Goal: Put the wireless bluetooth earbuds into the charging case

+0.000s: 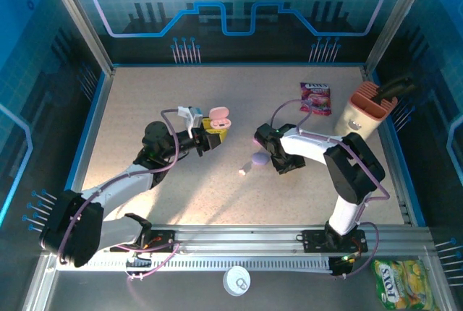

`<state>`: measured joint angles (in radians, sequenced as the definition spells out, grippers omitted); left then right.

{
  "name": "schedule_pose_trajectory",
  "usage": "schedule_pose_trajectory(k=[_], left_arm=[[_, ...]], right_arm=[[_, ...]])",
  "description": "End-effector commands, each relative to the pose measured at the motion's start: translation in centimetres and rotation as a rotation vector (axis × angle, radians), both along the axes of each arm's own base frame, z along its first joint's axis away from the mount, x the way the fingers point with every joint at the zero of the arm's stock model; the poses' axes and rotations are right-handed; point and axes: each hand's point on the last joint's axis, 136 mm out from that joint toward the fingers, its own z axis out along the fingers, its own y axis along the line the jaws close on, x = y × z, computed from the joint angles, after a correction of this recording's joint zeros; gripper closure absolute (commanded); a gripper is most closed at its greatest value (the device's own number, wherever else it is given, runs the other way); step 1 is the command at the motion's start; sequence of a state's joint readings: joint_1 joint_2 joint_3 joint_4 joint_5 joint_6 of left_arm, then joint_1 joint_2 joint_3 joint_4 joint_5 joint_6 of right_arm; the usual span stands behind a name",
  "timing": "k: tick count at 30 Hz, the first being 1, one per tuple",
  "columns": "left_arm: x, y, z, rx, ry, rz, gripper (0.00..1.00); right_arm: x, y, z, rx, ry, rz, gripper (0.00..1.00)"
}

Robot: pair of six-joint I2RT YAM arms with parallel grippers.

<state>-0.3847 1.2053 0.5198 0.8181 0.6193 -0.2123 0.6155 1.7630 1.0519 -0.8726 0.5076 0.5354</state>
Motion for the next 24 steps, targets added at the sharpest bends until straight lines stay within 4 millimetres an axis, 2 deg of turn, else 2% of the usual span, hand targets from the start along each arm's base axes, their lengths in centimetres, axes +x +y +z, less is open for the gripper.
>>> schedule_pose_trajectory(k=[1, 3, 8, 11, 19, 24], left_arm=[[-0.3, 0.1, 0.1, -0.015, -0.006, -0.019, 0.77], [-0.3, 0.1, 0.1, -0.016, -0.005, -0.018, 0.77], [-0.3, 0.1, 0.1, -0.014, -0.002, -0.017, 0.77], [-0.3, 0.1, 0.2, -0.013, -0.005, -0.015, 0.76], [-0.2, -0.1, 0.5, 0.007, -0.008, -0.031, 0.77], [-0.1, -0.4, 0.9, 0.018, -0.010, -0.052, 0.76]], right_arm=[[0.0, -0.7, 1.0, -0.017, -0.024, -0.025, 0.54], [0.2, -0.5, 1.4, -0.017, -0.033, -0.017, 0.54], [0.9, 1.5, 2.4, 0.076, -0.079, 0.021, 0.53], [1.6, 2.1, 2.5, 0.081, -0.092, 0.022, 0.53], [2.9, 2.4, 0.6, 0.013, -0.065, -0.036, 0.53], [2.9, 2.3, -0.1, -0.037, -0.051, -0.054, 0.57]])
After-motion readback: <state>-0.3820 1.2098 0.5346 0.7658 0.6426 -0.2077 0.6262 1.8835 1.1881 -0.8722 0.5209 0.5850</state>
